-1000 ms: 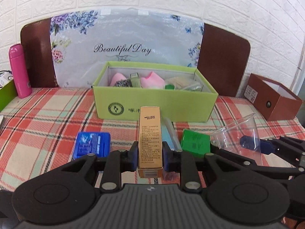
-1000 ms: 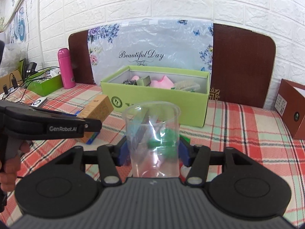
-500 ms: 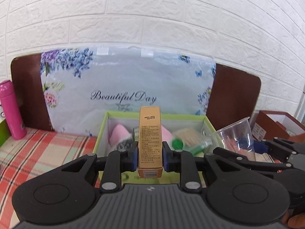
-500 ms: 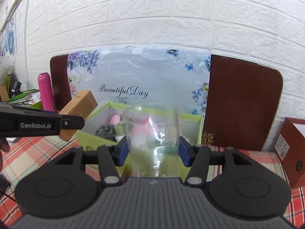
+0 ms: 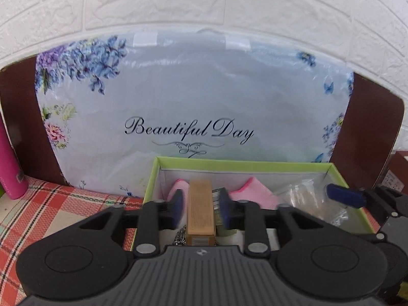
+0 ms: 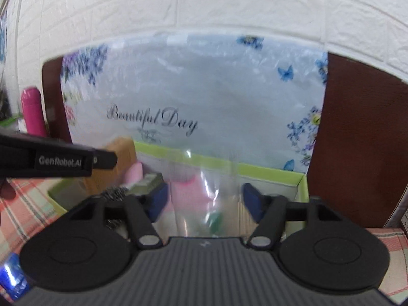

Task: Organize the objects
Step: 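Carry the gold box and clear cup into the lime-green box and release, then grasp the blue tin with the left tool while the right tool grasps the VIVX box, then lift the blue tin and VIVX box into the lime-green box, then open both tools and move them back over the table, then grasp the clear toothbrush case with the left tool while the right tool grasps the red tape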

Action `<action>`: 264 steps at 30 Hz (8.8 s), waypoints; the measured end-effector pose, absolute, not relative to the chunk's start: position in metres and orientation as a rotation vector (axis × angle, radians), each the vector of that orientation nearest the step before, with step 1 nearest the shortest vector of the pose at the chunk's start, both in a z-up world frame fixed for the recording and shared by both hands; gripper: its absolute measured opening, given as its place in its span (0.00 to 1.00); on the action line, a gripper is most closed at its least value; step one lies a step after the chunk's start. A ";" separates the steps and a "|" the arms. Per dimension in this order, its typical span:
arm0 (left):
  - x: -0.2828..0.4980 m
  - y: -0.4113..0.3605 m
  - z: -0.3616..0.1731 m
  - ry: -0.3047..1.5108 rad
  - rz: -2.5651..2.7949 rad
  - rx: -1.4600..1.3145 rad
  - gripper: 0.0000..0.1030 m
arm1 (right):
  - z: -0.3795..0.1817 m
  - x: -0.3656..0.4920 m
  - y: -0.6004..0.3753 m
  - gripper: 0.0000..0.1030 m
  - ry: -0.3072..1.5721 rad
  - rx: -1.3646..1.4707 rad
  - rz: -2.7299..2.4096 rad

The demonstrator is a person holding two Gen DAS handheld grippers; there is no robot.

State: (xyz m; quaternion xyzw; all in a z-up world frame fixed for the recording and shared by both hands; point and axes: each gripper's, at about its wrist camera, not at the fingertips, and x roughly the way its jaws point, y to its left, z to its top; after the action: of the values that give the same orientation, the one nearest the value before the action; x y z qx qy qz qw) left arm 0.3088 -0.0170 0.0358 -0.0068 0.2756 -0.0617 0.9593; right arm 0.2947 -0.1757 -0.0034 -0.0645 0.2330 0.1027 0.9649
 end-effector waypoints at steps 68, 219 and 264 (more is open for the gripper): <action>0.078 0.030 -0.018 0.679 -0.009 -0.120 0.83 | -0.031 0.065 -0.172 0.99 0.608 -0.008 0.208; 0.159 -0.029 0.069 0.521 -0.212 -0.127 0.82 | 0.048 0.126 -0.234 1.00 0.416 -0.094 0.123; 0.143 -0.029 -0.056 0.805 -0.173 -0.276 0.28 | -0.046 0.042 -0.270 0.91 0.611 0.011 0.043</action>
State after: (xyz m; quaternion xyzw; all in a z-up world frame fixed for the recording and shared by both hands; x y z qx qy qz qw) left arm 0.1435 -0.0290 -0.0562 -0.1338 0.3902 -0.0840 0.9071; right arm 0.0422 -0.2703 -0.0457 0.0053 0.3008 0.0213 0.9534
